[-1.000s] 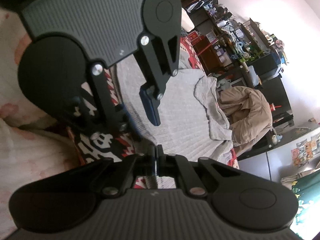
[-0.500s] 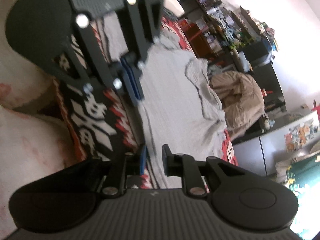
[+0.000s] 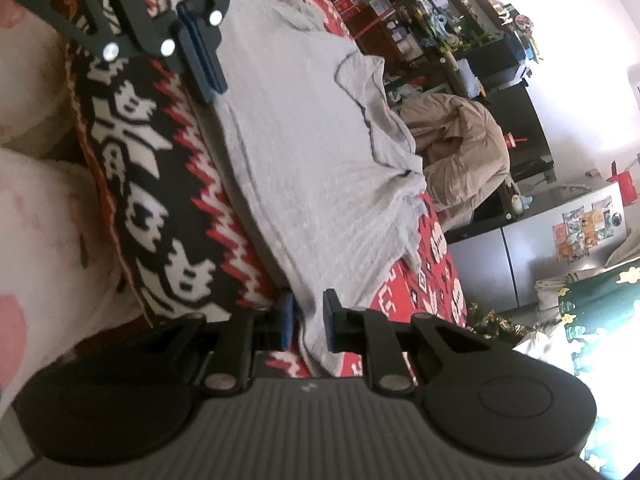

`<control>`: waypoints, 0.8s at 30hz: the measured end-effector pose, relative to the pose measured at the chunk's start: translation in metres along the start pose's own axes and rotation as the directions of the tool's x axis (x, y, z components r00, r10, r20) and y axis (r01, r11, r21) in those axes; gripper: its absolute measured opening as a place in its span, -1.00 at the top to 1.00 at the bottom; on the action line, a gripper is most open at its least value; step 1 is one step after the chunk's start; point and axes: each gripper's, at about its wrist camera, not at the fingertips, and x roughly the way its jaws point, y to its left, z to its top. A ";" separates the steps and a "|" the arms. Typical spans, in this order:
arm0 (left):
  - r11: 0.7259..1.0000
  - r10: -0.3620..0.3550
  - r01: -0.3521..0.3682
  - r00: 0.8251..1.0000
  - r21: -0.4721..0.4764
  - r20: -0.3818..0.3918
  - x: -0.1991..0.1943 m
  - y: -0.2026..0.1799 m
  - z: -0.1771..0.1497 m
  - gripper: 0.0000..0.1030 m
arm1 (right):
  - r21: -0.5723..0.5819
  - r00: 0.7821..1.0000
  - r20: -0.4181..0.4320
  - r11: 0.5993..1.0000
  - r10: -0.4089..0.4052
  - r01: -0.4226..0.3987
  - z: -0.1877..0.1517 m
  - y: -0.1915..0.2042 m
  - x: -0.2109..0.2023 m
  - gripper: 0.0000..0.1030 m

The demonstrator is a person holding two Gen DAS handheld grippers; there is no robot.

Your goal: Fold clothes

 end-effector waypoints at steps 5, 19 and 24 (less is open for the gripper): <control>1.000 -0.005 0.005 1.000 0.001 -0.015 0.001 -0.001 0.000 0.94 | -0.019 1.000 -0.010 1.000 0.013 -0.013 -0.007 0.002 -0.001 0.93; 0.960 0.028 -0.043 0.998 -0.276 -0.058 -0.036 0.032 -0.026 0.62 | 0.241 0.999 0.017 0.970 0.037 -0.040 -0.014 -0.028 -0.028 0.82; 0.919 0.084 -0.129 0.987 -0.372 -0.136 -0.038 0.057 -0.052 0.60 | 0.404 0.991 0.105 0.906 0.087 -0.122 0.009 -0.038 -0.027 0.68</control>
